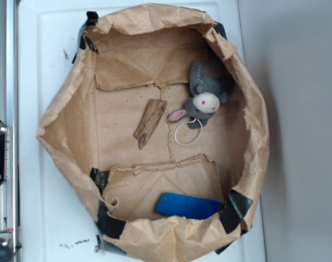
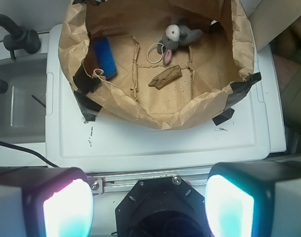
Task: Grab the wood chip.
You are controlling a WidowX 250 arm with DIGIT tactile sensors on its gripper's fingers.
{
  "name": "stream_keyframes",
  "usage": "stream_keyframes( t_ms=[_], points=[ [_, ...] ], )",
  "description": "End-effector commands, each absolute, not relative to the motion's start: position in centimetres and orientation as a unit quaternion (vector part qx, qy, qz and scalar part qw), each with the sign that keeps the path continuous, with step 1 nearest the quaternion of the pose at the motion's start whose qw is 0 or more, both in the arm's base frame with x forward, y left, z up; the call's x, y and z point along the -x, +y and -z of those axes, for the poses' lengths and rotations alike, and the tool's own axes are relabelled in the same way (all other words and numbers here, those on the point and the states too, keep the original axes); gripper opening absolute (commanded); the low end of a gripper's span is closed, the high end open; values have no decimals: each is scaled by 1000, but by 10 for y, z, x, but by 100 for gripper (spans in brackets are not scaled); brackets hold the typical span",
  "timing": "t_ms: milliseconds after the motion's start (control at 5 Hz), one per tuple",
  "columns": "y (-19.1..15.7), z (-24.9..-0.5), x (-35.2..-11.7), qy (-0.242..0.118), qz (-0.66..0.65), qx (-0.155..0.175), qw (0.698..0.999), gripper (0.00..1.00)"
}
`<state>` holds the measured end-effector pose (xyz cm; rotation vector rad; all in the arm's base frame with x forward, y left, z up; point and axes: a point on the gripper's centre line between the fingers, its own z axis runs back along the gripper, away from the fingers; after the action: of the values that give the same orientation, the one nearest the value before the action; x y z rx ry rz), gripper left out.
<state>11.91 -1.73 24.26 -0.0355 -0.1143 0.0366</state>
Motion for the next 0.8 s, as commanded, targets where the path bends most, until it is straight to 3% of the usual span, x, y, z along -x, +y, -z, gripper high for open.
stream_keyframes(
  t_ms=[0,200,400,600],
  points=[
    [-17,-243,-119,-57,-18,18,998,100],
    [-12,-202,-169,-49,-109,-8,993,100],
    [-23,-188,-216,-34,-92,-44,994,100],
    [-5,-167,-252,-42,-207,-34,977,100]
  ],
)
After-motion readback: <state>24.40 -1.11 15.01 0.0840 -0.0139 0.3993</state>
